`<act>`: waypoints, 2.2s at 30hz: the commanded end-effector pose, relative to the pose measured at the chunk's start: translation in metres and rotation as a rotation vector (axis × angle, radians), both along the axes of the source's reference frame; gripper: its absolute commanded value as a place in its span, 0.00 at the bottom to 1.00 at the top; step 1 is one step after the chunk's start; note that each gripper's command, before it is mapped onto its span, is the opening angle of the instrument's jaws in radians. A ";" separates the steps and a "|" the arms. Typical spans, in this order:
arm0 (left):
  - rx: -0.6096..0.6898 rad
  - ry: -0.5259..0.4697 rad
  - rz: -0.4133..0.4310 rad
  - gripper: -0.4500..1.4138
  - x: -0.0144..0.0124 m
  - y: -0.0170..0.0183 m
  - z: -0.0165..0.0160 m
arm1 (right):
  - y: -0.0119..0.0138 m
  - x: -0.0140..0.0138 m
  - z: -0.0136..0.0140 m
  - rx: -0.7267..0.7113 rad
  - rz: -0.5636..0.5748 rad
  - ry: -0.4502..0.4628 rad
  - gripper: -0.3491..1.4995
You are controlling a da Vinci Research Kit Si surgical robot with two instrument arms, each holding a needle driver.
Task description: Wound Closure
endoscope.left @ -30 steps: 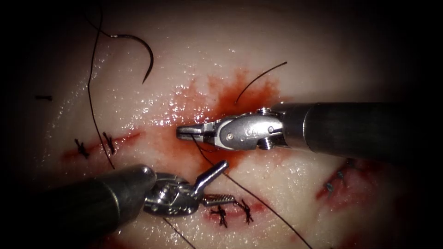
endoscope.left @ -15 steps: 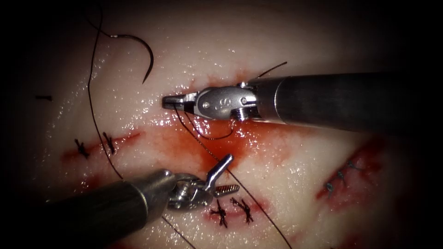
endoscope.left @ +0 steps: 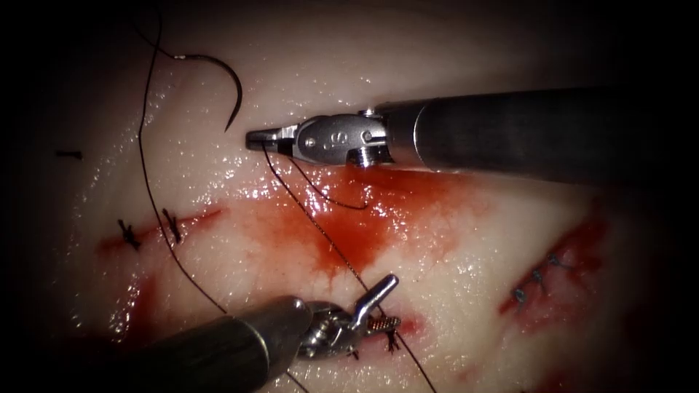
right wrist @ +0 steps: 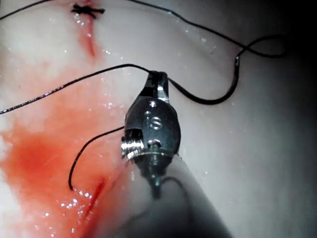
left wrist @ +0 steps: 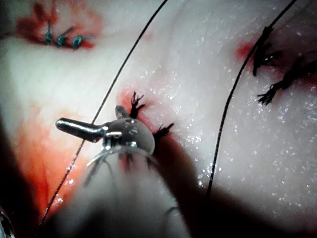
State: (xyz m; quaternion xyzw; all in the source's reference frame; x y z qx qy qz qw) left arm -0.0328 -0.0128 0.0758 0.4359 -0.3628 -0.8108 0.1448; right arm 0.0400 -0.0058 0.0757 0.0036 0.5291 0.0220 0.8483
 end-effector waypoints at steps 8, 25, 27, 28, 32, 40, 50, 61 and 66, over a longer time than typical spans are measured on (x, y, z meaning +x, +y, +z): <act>-0.018 0.004 0.017 0.73 -0.0005 -0.0004 -0.0004 | -0.0003 0.0003 0.0004 0.004 -0.003 0.004 0.00; -0.122 -0.015 0.090 0.00 0.0015 -0.0015 -0.0034 | -0.0004 -0.0007 0.0002 0.028 -0.001 0.009 0.00; -0.124 -0.015 0.099 0.00 0.0029 -0.0013 -0.0043 | -0.0006 -0.0016 -0.0001 0.033 0.003 0.009 0.00; -0.120 -0.010 0.094 0.00 0.0037 -0.0012 -0.0047 | -0.0007 -0.0023 -0.0003 0.038 0.006 0.010 0.00; -0.113 0.039 0.043 0.00 0.0088 -0.0007 -0.0064 | -0.0016 -0.0054 -0.0015 0.039 0.013 0.009 0.00; -0.115 0.101 -0.072 0.00 0.0176 -0.0001 -0.0082 | -0.0042 -0.0100 -0.0035 0.053 0.026 -0.007 0.00; -0.112 0.161 -0.177 0.00 0.0235 0.0026 -0.0094 | -0.0070 -0.0126 -0.0062 0.113 0.034 0.050 0.03; -0.156 0.207 -0.164 0.00 0.0231 0.0028 -0.0090 | -0.0054 -0.0160 -0.0071 0.176 0.105 0.201 0.99; -0.159 0.222 -0.152 0.00 0.0233 0.0027 -0.0092 | -0.0040 -0.0186 -0.0078 0.272 0.131 0.245 0.99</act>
